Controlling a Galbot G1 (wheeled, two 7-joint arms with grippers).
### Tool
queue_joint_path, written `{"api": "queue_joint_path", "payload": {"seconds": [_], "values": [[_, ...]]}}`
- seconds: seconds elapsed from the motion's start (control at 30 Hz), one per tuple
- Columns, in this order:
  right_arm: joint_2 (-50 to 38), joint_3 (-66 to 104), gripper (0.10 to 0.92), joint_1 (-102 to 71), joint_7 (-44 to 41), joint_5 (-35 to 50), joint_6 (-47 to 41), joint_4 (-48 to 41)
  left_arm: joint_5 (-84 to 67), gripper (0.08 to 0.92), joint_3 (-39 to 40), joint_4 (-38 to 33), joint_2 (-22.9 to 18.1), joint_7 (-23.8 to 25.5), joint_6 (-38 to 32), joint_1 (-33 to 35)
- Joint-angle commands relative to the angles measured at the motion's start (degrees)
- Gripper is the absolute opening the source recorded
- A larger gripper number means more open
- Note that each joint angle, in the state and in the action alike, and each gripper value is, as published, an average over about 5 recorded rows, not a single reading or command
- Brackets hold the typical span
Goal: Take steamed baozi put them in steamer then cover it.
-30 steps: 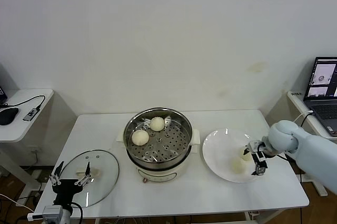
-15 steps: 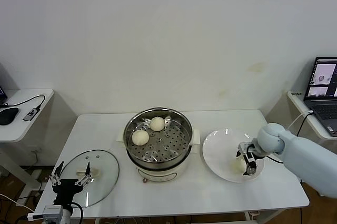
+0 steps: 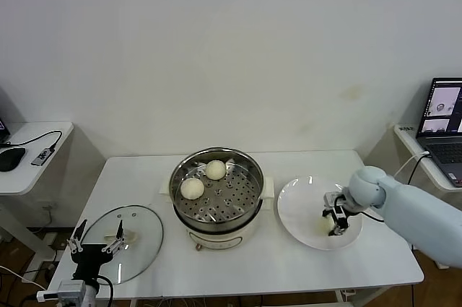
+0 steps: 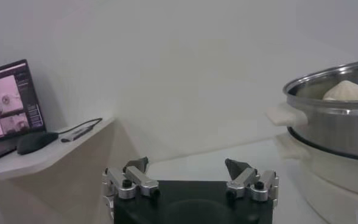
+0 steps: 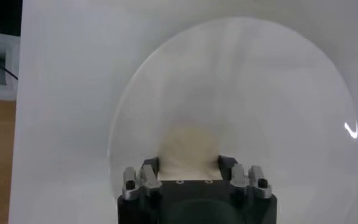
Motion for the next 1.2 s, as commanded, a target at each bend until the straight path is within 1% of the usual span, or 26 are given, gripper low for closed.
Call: {"api": "queue_joint_path", "payload": {"seconds": [0.03, 0.27, 0.37, 0.5, 0.67, 0.83, 1.03, 1.2], "values": [[-0.3, -3.2, 0.570, 10.7, -0.9, 4.1, -0.2, 0.2, -0.3, 0.823, -0.2, -0.1, 0.2, 0.1, -0.2, 0.1], [1.3, -13.8, 0.569, 32.4, -2.9, 11.9, 0.2, 0.4, -0.5, 0.823, -0.3, -0.6, 0.5, 0.2, -0.1, 0.2], [4.1, -18.6, 0.568, 41.3, -3.5, 15.5, 0.4, 0.2, -0.6, 0.823, -0.3, -0.6, 0.5, 0.1, -0.2, 0.2], [9.4, -21.7, 0.568, 47.2, -2.2, 19.2, 0.1, 0.5, -0.6, 0.823, -0.3, -0.4, 0.4, 0.1, -0.4, 0.2], [16.3, -23.3, 0.568, 48.4, 1.9, 22.9, 0.6, 1.2, -0.5, 0.823, -0.4, -0.8, 0.1, 0.0, -0.5, 0.3], [23.7, -24.7, 0.568, 46.2, 3.9, 26.8, 4.8, 1.5, -0.5, 0.823, -1.2, -1.0, -0.3, 0.0, -0.6, 0.5], [30.0, -28.5, 0.568, 43.9, 3.5, 24.7, 12.3, 1.1, -0.4, 0.823, -1.7, -1.0, -0.8, -0.1, -0.9, 0.5], [33.5, -30.7, 0.568, 42.1, 3.0, 20.6, 18.5, 0.2, -0.2, 0.823, -2.0, -0.7, -1.1, -0.2, -1.2, 0.5]]}}
